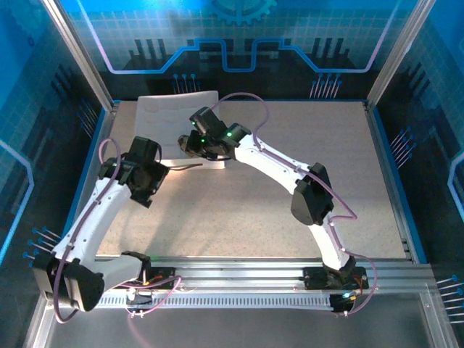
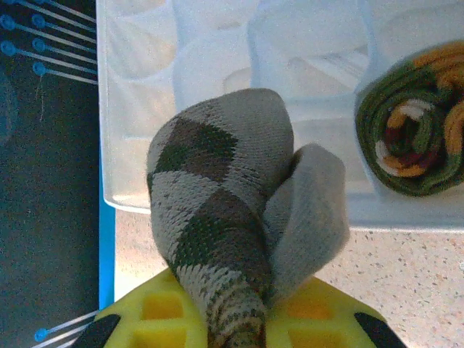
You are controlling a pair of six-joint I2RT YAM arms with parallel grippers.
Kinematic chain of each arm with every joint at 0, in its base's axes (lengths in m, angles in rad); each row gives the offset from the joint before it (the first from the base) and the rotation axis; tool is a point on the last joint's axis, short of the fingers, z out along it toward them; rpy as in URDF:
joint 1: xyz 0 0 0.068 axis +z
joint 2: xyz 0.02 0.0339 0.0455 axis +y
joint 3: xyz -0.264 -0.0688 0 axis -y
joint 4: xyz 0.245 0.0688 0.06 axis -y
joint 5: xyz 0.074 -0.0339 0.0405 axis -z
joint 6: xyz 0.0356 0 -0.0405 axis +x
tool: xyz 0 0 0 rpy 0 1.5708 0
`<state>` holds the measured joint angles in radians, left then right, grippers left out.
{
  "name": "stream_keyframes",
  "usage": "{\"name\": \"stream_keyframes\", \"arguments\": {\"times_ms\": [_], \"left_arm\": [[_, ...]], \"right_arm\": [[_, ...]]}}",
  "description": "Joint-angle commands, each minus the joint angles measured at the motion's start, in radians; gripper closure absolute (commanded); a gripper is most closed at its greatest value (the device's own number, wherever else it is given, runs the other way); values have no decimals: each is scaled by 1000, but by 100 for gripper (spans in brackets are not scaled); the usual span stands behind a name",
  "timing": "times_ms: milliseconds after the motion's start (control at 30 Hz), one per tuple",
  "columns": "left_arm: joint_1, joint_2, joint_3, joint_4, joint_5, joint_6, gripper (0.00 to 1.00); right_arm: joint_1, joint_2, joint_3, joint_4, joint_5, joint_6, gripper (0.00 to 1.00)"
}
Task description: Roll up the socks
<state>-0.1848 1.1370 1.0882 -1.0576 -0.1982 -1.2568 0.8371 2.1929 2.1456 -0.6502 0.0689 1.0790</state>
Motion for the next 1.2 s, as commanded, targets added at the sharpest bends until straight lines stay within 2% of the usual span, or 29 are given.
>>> {"name": "stream_keyframes", "arguments": {"times_ms": [0,167,667,1167], "left_arm": [[10,-65,-18,-94,-51,19,16],[10,-149,-32,-156,-71,29,18],[10,-199,-55,-217,-45,25,19],[10,-233,-74,-257,-47,14,19]], "right_arm": [[-12,91,179,-174,37,86,100],[-7,219,386,-342,34,174,100],[-22,324,434,-348,-26,401,100],[-49,430,487,-326,-100,762,100]]}}
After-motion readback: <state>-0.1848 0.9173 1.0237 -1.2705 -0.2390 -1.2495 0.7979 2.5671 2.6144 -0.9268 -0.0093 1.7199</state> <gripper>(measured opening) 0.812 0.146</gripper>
